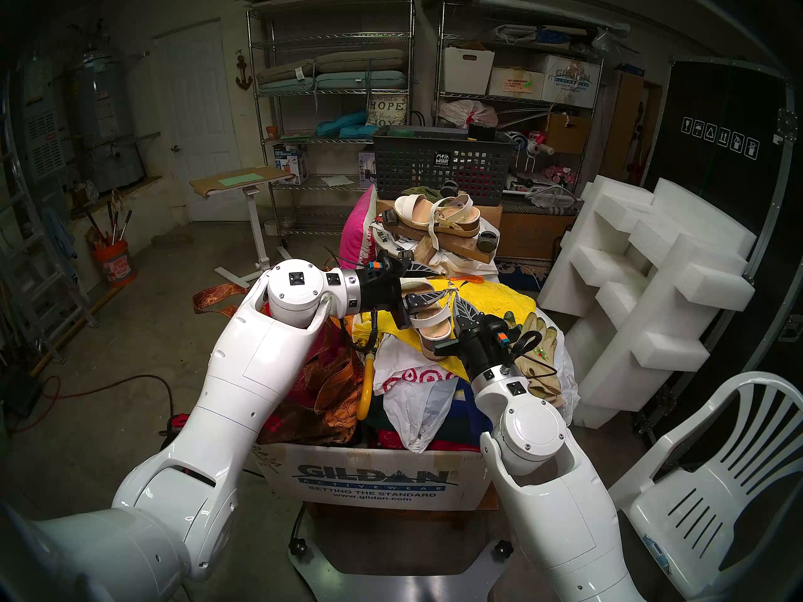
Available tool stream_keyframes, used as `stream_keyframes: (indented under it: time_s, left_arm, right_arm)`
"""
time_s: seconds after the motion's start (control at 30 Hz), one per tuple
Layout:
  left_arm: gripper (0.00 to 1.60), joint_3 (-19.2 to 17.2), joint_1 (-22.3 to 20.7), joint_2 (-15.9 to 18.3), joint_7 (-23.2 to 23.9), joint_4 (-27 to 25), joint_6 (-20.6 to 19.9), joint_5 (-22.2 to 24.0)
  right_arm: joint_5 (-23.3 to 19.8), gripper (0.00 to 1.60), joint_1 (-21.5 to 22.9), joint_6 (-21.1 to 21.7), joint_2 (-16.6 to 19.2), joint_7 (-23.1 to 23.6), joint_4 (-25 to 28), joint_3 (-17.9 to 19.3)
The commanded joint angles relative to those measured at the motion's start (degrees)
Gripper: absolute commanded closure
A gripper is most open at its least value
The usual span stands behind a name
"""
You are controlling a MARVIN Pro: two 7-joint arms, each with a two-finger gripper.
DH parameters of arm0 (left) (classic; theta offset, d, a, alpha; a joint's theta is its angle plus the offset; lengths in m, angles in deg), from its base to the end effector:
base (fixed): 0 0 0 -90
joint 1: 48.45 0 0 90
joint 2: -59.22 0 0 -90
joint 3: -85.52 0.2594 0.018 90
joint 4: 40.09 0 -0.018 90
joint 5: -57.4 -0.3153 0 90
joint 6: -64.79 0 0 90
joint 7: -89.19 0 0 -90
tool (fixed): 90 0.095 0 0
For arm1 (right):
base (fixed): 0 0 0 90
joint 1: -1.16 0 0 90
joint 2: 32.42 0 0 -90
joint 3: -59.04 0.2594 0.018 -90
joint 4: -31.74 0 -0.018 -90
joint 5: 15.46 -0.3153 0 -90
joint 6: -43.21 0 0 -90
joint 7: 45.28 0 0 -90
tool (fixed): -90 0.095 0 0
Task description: Unbuckle a shoe
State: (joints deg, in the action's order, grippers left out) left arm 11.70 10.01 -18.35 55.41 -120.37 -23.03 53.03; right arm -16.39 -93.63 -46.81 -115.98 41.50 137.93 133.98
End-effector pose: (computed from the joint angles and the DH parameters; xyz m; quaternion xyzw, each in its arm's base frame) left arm 0.4856 -0.1027 -0.1409 0.5095 -0.5554 0.6272 0.1963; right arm 0.3881 0.0843 -0.2061 -0.6355 -0.0934 -0.7637 0.0646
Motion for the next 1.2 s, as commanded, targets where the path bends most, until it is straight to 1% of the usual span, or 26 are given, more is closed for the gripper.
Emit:
stream_keyframes:
  time_s: [0.0, 0.1, 0.13, 0.17, 0.2, 0.33, 0.57, 0.77, 0.83, 0.97, 1.0, 1.13, 1.17]
  left_arm:
    - [0.56, 0.1, -1.1, -0.6, 0.1, -0.4, 0.4, 0.3]
    - [0.65, 0.5, -0.8, -0.4, 1.0, -0.7, 0.1, 0.4]
    - [0.65, 0.5, -0.8, -0.4, 1.0, -0.7, 0.1, 0.4]
    - [0.77, 0.6, -0.6, -0.4, 1.0, -0.8, 0.1, 0.4]
    - [0.8, 0.7, -0.6, -0.3, 1.3, -0.7, 0.0, 0.5]
    - [0.87, 0.7, -0.5, -0.3, 1.5, -0.5, 0.1, 0.4]
    - [0.86, 0.8, -0.7, -0.6, 2.3, 0.1, 0.1, 0.4]
    - [0.88, 0.7, -0.7, -0.9, 2.0, 0.2, 0.2, 0.2]
    - [0.95, 0.7, -0.8, -0.9, 2.0, 0.3, 0.2, 0.1]
    - [0.97, 0.8, -0.9, -1.0, 1.9, 0.5, 0.4, 0.1]
    - [1.06, 0.8, -1.0, -1.1, 1.8, 0.6, 0.4, 0.1]
    - [1.17, 0.7, -1.1, -1.1, 2.2, 1.1, 1.1, 0.7]
    - [1.26, 0.6, -1.2, -1.1, 2.5, 1.2, 1.2, 0.9]
  right_arm:
    - [-0.3, 1.6, 0.4, -0.2, 0.0, 0.3, 1.5, 0.0]
    - [-0.4, 1.6, 0.4, -0.2, 0.0, 0.3, 1.5, 0.0]
    - [-0.4, 1.6, 0.4, -0.2, 0.0, 0.3, 1.5, 0.0]
    - [-0.4, 1.6, 0.3, -0.1, 0.0, 0.3, 1.5, 0.0]
    - [-0.4, 1.6, 0.3, -0.1, 0.0, 0.2, 1.5, 0.0]
    - [-0.5, 1.6, 0.2, -0.2, 0.0, 0.2, 1.5, 0.0]
    - [-0.8, 1.6, 0.3, -0.3, 0.2, 0.5, 1.6, 0.1]
    - [-0.9, 1.6, 0.3, -0.3, 0.3, 0.6, 1.5, 0.1]
    - [-1.0, 1.6, 0.3, -0.3, 0.2, 0.7, 1.5, 0.1]
    - [-1.0, 1.6, 0.3, -0.4, 0.2, 0.8, 1.5, 0.2]
    - [-1.0, 1.6, 0.3, -0.3, 0.2, 0.8, 1.5, 0.2]
    - [-1.1, 1.6, 0.3, -0.3, 0.2, 0.9, 1.6, 0.1]
    - [-1.1, 1.6, 0.3, -0.3, 0.1, 0.9, 1.5, 0.1]
